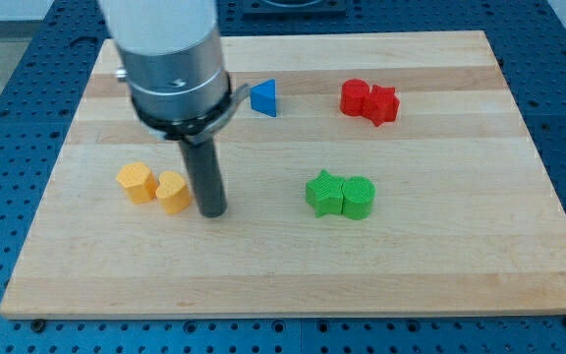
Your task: Push the blue triangle closer to the blue cube
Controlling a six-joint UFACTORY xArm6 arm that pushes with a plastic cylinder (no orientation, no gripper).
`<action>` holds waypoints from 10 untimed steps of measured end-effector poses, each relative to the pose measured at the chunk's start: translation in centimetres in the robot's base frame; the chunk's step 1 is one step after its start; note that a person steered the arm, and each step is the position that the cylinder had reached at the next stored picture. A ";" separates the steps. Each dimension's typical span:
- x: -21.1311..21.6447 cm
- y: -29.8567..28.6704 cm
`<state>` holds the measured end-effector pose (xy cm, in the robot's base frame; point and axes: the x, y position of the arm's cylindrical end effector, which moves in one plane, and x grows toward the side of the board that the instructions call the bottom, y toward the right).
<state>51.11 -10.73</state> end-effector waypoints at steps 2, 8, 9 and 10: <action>-0.6 -4.6; -16.2 12.0; -19.4 12.3; -19.5 7.7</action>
<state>31.63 -3.05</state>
